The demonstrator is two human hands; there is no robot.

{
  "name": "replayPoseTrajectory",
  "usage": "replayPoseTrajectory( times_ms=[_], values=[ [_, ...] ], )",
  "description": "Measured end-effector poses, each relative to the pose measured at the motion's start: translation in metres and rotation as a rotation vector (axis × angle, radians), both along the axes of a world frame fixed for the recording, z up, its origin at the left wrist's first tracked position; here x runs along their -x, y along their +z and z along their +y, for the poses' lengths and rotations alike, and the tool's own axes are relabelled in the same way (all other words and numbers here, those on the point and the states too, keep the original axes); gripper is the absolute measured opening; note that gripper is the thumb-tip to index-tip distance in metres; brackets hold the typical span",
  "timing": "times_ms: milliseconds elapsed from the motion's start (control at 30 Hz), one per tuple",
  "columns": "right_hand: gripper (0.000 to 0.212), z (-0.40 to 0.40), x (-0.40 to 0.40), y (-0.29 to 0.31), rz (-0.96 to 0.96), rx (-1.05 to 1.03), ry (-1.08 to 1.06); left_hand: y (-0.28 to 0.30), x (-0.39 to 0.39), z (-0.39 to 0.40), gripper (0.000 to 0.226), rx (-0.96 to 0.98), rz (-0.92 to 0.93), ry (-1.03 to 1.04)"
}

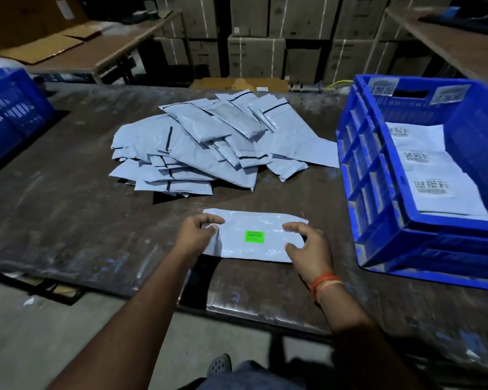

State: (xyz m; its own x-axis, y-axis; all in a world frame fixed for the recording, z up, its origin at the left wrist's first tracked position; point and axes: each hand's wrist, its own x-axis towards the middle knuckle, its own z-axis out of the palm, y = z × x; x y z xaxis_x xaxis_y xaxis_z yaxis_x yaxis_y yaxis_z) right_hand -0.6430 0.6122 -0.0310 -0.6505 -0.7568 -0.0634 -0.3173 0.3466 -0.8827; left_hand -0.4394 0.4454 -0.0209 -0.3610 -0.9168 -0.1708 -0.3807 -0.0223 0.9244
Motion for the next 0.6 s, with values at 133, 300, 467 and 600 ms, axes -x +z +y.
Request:
replayPoseTrajectory(
  times_ms=[133, 300, 467, 600],
  values=[
    [0.035, -0.019, -0.013, 0.017, -0.339, 0.163, 0.133, 0.009, -0.03, -0.01, 0.017, -0.014, 0.132, 0.099],
    [0.025, -0.065, -0.053, 0.041, -0.394, 0.207, 0.294, 0.031, -0.099, -0.051, 0.023, 0.019, 0.187, 0.11],
    [0.03, -0.139, -0.119, 0.07, -0.391, 0.254, 0.405, 0.063, -0.179, -0.102, 0.02, 0.008, 0.26, 0.215],
    [0.032, -0.205, -0.184, 0.091, -0.383, 0.311, 0.405, 0.092, -0.249, -0.154, 0.019, 0.089, 0.227, 0.228]
  ],
)
